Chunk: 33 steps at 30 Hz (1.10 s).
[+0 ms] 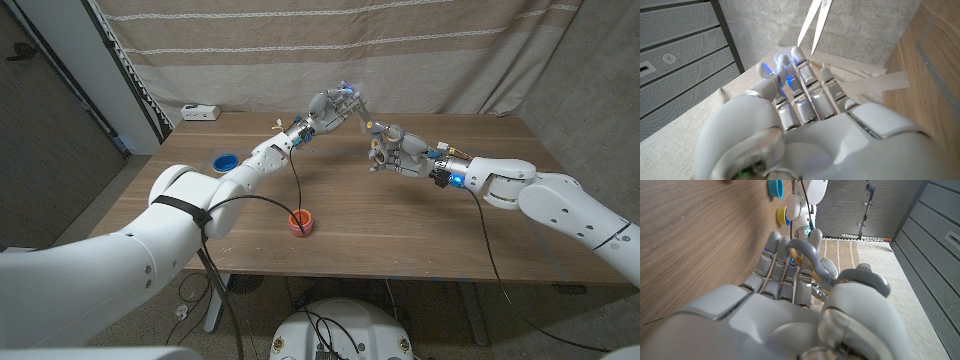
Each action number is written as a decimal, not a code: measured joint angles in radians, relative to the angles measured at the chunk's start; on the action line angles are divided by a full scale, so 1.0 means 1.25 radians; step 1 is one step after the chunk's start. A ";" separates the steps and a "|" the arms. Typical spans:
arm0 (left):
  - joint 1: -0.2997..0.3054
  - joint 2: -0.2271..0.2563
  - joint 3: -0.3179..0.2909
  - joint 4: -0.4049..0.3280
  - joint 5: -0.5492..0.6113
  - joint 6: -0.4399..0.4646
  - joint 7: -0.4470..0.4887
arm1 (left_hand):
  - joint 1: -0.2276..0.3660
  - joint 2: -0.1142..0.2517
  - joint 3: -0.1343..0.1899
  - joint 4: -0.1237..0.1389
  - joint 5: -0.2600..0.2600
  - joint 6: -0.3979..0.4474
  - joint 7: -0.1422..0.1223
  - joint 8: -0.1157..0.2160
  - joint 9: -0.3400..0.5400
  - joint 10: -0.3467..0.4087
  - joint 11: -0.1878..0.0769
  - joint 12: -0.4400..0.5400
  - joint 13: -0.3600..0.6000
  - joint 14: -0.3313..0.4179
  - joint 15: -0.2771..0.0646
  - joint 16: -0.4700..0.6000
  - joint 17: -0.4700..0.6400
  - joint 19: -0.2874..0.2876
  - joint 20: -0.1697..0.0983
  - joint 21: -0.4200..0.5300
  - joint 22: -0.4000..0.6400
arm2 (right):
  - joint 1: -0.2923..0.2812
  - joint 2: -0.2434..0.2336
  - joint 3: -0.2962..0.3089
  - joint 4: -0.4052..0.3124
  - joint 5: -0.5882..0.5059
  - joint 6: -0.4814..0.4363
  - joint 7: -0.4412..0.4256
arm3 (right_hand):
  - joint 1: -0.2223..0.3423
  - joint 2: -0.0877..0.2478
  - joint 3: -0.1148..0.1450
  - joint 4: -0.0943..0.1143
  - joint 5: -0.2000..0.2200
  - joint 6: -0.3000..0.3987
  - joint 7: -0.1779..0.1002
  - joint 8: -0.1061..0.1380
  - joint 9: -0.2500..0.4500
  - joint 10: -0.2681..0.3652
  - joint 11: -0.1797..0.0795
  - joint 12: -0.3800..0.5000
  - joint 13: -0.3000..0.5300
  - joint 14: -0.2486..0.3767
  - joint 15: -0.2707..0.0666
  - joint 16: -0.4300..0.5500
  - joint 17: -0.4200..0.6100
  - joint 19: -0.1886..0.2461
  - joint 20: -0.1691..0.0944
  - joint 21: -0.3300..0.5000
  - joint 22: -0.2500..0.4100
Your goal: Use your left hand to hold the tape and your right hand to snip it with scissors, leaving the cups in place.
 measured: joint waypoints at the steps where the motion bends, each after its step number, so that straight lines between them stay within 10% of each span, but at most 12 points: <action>1: 0.000 0.000 0.000 0.000 -0.002 0.005 -0.001 | 0.000 0.000 0.000 0.000 0.000 0.000 0.000 0.000 0.001 0.000 0.000 0.000 0.000 0.002 -0.002 0.000 0.000 0.000 0.000 0.000 0.000 | -0.001 0.000 0.001 0.000 0.000 0.000 0.000 | 0.000 0.000 0.000 0.000 0.000 0.000 0.000 0.000 0.000 0.000 0.000 0.000 0.000 0.000 0.000 0.000 0.000 0.000 0.000 0.000 0.000; 33: 0.031 0.005 -0.021 -0.055 -0.034 0.078 -0.025 | 0.001 -0.001 -0.002 -0.002 -0.001 0.000 0.000 0.006 -0.005 0.003 0.003 0.003 0.000 0.017 -0.008 0.000 0.011 0.000 0.000 0.012 0.000 | -0.026 -0.006 0.017 -0.010 0.007 0.013 -0.016 | 0.000 0.000 0.003 -0.003 0.000 0.000 0.000 -0.007 0.004 0.000 0.000 0.000 -0.002 0.000 0.000 0.006 -0.004 0.000 0.000 0.000 0.000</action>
